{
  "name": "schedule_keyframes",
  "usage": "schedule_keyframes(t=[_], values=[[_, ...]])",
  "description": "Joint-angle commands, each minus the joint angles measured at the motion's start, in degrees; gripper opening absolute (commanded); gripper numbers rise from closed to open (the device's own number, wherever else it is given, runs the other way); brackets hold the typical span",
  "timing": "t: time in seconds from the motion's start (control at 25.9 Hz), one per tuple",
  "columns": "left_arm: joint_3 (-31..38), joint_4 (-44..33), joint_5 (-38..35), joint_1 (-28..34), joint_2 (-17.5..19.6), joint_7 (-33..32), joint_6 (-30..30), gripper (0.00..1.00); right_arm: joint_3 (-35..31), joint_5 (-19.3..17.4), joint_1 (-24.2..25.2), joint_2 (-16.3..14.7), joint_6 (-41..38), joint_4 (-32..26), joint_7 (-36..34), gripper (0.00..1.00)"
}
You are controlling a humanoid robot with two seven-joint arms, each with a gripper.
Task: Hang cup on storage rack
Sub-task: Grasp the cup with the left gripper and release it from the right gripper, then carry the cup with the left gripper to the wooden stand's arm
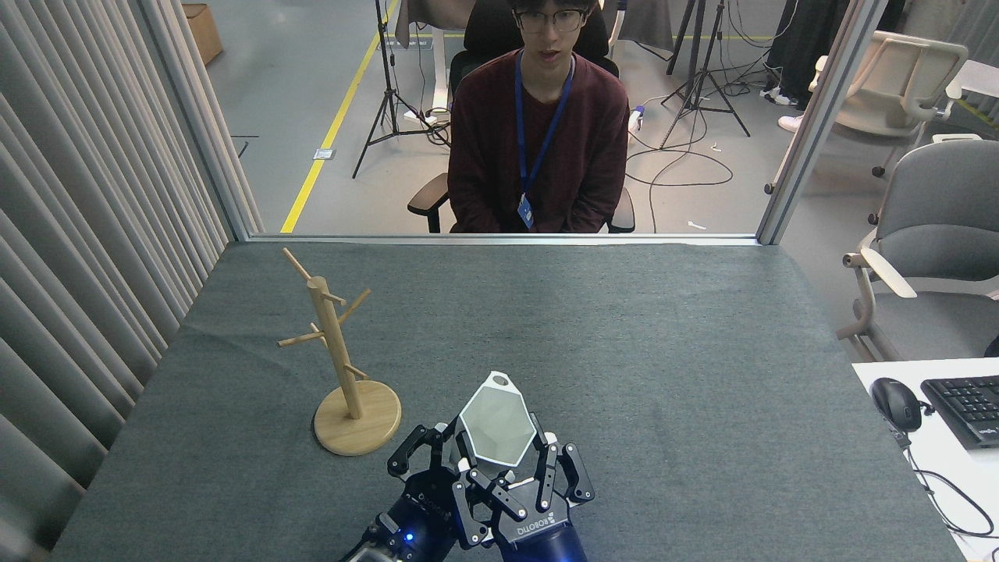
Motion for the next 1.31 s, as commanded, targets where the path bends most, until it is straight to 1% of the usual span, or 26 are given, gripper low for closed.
schedule_keyframes(t=[0.0, 0.27, 0.39, 0.46, 0.5, 0.54, 0.58, 0.62, 0.66, 0.73, 0.81, 0.89, 1.0, 1.08, 1.2, 1.27], values=[[0.01, 0.00, 0.00, -0.09, 0.01, 0.04, 0.16, 0.62, 0.01, -0.13, 0.03, 0.00, -0.25, -0.08, -0.92, 0.98], [0.10, 0.26, 0.00, -0.44, 0.18, 0.04, 0.16, 0.63, 0.10, -0.40, 0.74, -0.26, -1.13, -3.60, -3.12, 0.98], [0.10, 0.61, 0.00, -0.70, 0.53, 0.04, 0.51, 0.63, -0.08, -0.75, 1.00, -0.44, -1.13, -6.93, -4.35, 0.99], [0.19, 0.96, 0.00, -0.70, 0.62, 0.04, 1.13, 0.63, -1.05, -1.80, 0.82, -0.18, -0.96, -8.78, -4.70, 0.98], [0.19, 0.96, 0.00, -0.53, 0.62, 0.04, 1.31, 0.63, -2.45, -3.12, 0.21, 0.00, -0.17, -8.78, -4.70, 0.98], [0.19, 0.87, 0.00, -0.44, 0.62, 0.04, 1.39, 0.63, -6.50, -5.58, -0.67, 0.18, 0.80, -8.52, -4.44, 0.98], [0.36, 0.79, 0.00, -0.35, 0.54, 0.04, 1.48, 0.63, -12.03, -8.75, -1.90, 0.35, 2.56, -7.55, -3.65, 0.98], [0.45, 0.70, 0.00, -0.35, 0.54, 0.04, 1.75, 0.63, -16.78, -11.65, -2.96, 0.61, 4.67, -5.70, -2.94, 0.98], [0.54, 0.61, 0.00, -0.35, 0.54, 0.04, 2.62, 0.63, -20.12, -13.32, -3.83, 0.70, 6.78, -2.98, -1.71, 0.98], [0.89, 0.79, 0.09, -0.44, 0.97, 0.13, 4.91, 0.63, -23.81, -13.76, -4.27, -0.09, 9.50, 2.73, 0.04, 0.98], [1.77, 1.49, 0.17, -0.09, 1.50, 1.27, 8.16, 0.63, -26.62, -13.85, -3.31, -2.02, 9.50, 6.42, -0.13, 0.98], [3.97, 1.93, 0.17, 0.18, 1.68, 2.59, 11.41, 0.63, -28.56, -14.28, -2.43, -4.92, 8.80, 7.22, -0.13, 0.98], [9.15, 1.32, 0.17, 0.35, 1.77, 2.94, 14.93, 0.62, -28.56, -13.76, -0.67, -6.85, 7.22, 7.30, 0.05, 0.98], [13.02, 0.87, 0.17, 0.35, 2.12, 3.03, 15.98, 0.62, -28.47, -13.67, -0.58, -8.09, 7.04, 7.39, 0.13, 0.98], [19.70, 0.26, 0.17, 0.26, 3.87, 4.52, 16.16, 0.62, -28.47, -13.67, -1.02, -10.37, 6.95, 8.09, 0.13, 0.98], [22.51, -0.44, 0.17, 0.26, 5.02, 4.96, 16.16, 0.62, -28.56, -13.67, -1.20, -10.72, 6.95, 8.44, 0.13, 0.98]])
